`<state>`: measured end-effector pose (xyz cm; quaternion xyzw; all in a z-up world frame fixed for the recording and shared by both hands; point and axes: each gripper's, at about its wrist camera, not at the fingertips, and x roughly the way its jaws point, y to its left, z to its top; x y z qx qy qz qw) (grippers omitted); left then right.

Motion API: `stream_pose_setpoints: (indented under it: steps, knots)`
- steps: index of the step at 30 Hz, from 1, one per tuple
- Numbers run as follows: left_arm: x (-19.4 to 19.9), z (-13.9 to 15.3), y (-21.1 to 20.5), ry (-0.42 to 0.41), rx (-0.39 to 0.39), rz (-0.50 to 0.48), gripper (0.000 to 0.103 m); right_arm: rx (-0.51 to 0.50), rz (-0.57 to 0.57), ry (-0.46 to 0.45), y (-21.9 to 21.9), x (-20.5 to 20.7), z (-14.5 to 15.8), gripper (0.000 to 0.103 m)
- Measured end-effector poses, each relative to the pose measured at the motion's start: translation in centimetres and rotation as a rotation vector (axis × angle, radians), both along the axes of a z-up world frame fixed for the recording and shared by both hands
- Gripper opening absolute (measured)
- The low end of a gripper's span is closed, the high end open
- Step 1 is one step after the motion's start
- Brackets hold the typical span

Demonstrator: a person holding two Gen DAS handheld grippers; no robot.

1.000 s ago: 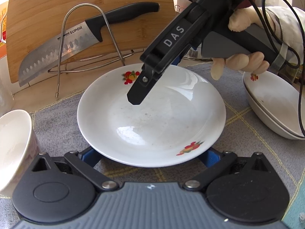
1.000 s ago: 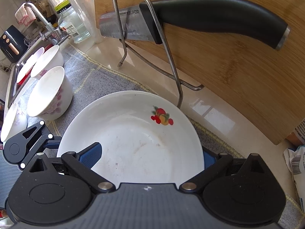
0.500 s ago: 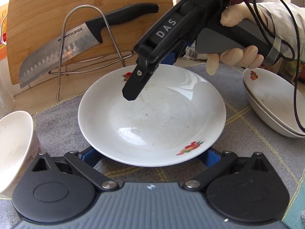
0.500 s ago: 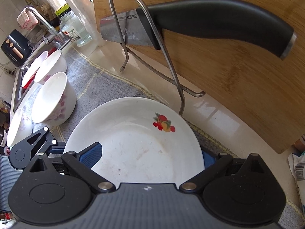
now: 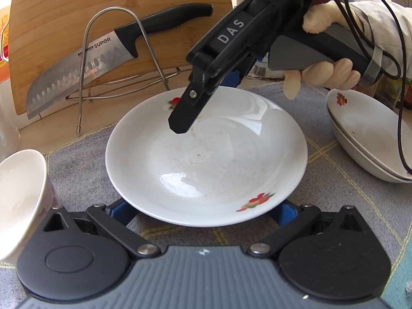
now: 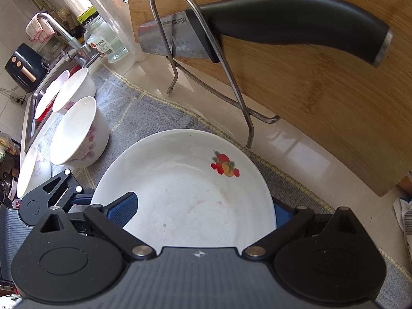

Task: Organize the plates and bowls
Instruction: 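Carry the held plate with both tools toward the plate stack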

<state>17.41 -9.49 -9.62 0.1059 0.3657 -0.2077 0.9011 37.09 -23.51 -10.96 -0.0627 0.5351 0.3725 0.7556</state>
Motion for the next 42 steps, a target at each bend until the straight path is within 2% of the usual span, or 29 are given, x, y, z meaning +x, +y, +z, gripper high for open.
stream_pose_setpoints:
  steps: [16,42]
  knots:
    - [0.2,0.5,-0.2,0.014,0.01,-0.012,0.102,0.003,-0.008,0.001,-0.3,-1.6,0.4,0.103]
    - [-1.7,2.9,-0.7,-0.02,0.03,-0.027,0.102,0.028,-0.013,-0.047,-1.3,-7.1,3.9,0.103]
